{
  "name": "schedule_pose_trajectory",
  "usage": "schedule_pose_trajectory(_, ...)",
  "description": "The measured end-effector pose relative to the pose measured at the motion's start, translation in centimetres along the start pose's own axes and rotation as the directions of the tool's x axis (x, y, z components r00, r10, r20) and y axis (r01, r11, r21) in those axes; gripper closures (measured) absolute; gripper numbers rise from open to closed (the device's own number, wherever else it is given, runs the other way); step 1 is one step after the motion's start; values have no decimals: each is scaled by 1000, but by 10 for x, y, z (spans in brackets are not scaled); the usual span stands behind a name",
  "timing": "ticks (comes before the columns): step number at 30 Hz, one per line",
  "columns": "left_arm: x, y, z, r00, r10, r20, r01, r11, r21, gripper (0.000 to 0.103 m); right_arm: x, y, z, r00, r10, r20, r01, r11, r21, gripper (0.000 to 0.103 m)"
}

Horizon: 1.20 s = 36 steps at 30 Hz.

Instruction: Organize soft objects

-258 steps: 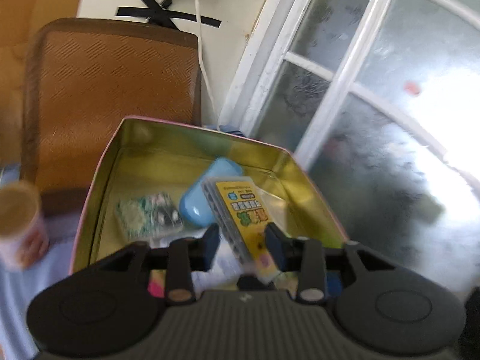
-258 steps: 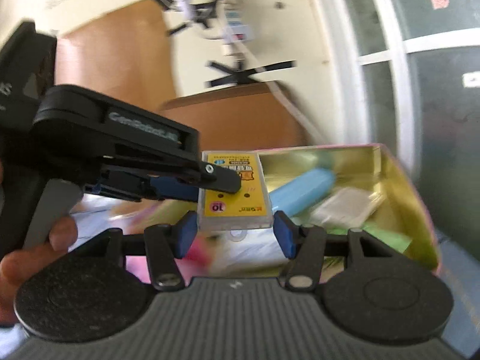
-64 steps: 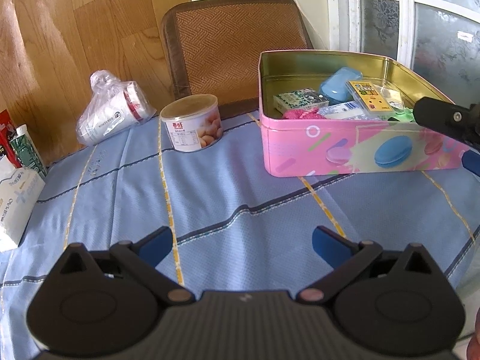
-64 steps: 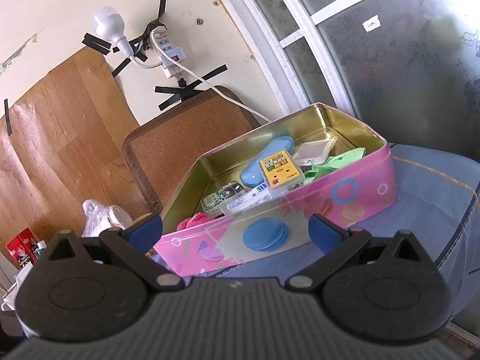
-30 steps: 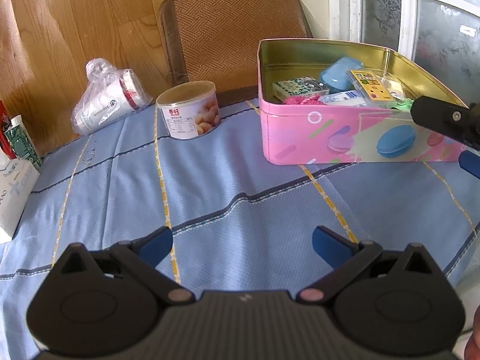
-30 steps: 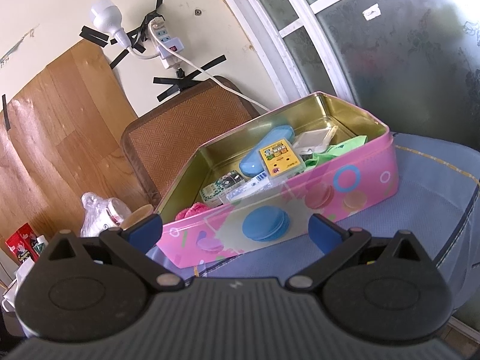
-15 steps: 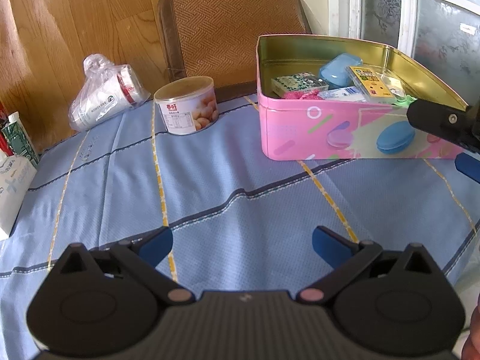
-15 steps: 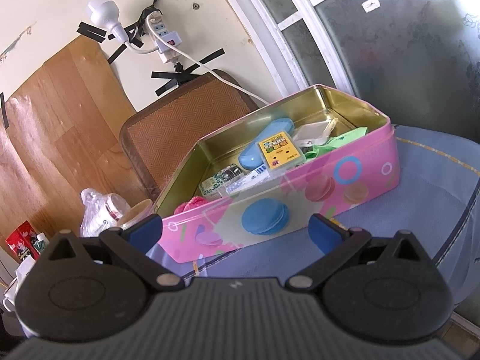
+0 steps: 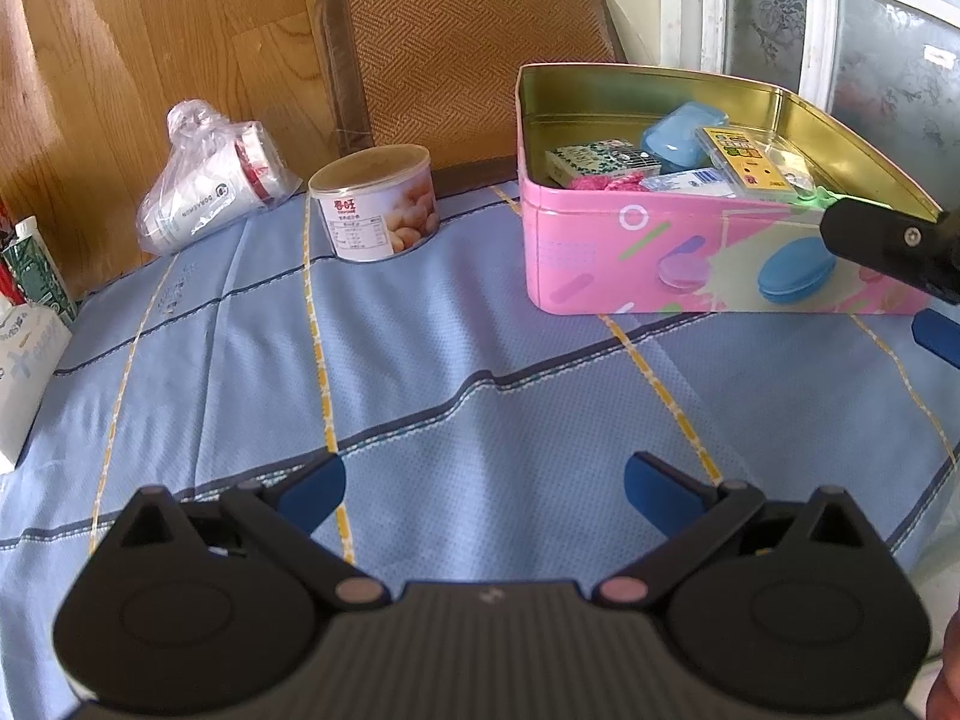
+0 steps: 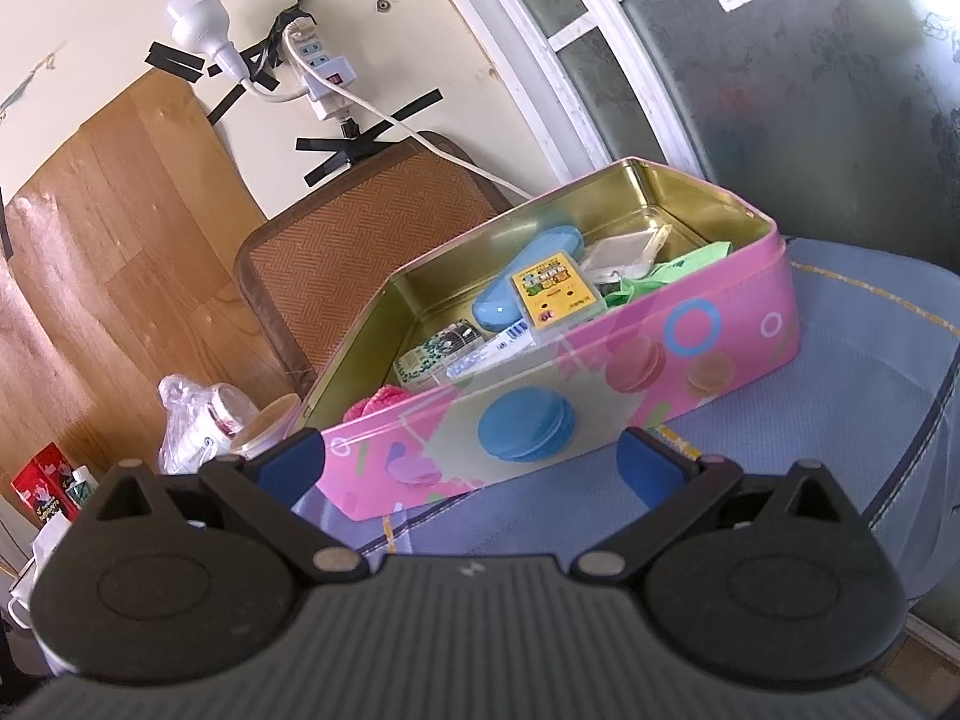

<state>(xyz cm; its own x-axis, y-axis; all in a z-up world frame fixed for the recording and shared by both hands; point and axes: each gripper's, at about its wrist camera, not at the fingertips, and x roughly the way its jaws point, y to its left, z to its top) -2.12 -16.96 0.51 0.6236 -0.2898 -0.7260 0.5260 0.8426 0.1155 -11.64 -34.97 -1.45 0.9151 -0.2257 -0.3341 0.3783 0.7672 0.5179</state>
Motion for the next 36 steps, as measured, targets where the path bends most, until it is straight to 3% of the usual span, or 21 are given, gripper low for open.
schedule_pose_trajectory(36, 9, 3, -1, 999, 4, -33, -4, 1000, -15, 0, 3, -1, -2, 1000, 3, -18, -3, 1000, -5, 0)
